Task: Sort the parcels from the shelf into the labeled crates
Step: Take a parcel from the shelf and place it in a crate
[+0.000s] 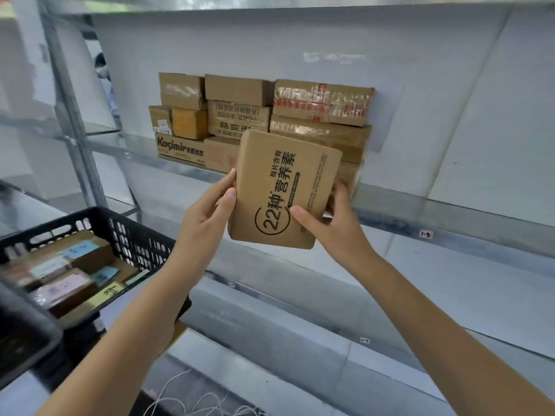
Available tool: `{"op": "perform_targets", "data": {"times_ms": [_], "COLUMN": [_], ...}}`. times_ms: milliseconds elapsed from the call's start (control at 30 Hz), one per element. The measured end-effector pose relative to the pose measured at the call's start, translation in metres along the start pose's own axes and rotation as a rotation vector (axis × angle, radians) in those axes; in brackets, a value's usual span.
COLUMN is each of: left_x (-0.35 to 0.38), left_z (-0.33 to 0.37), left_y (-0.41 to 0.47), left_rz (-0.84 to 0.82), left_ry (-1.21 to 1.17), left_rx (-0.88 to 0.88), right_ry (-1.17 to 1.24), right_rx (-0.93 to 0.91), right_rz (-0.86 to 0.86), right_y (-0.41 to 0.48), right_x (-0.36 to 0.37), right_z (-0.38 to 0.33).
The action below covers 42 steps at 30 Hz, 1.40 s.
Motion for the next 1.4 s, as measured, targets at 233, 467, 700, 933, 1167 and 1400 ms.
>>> {"op": "perform_targets", "data": {"times_ms": [233, 467, 700, 933, 1167, 1400], "left_x": [-0.088, -0.158, -0.214, -0.256, -0.267, -0.271], "left_z": [-0.039, -0.085, -0.123, -0.136, -0.149, -0.154], "left_y": [-0.05, -0.109, -0.164, -0.192, -0.213, -0.222], "left_rz": [0.182, 0.423, 0.695, 0.806, 0.829, 0.848], "left_ry": [0.05, -0.042, -0.112, -0.173, -0.224, -0.322], "left_rx": [-0.147, -0.394, -0.523, -0.491, -0.536, -0.617], "right_ry": [0.057, 0.105, 0.184, 0.361, 0.32, 0.352], "right_rx": [-0.009, -0.02, 0.122, 0.186, 0.023, -0.068], "right_rz": [-0.174, -0.351, -0.609, -0.74, -0.876, -0.976], "right_y": [-0.014, -0.037, -0.049, -0.058, -0.068, -0.087], "right_x": [0.095, 0.183, 0.262, 0.312, 0.336, 0.353], "right_z": [-0.008, -0.026, -0.029, -0.033, -0.051, -0.052]}}
Point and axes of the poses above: each hand's wrist, its own y-axis towards the middle knuckle, its own x-axis out of the palm, z = x × y, the point moved 6 cm from there along y, towards the middle knuckle, and after that the axes turned 15 degrees about -x, right-handed, at the moved point
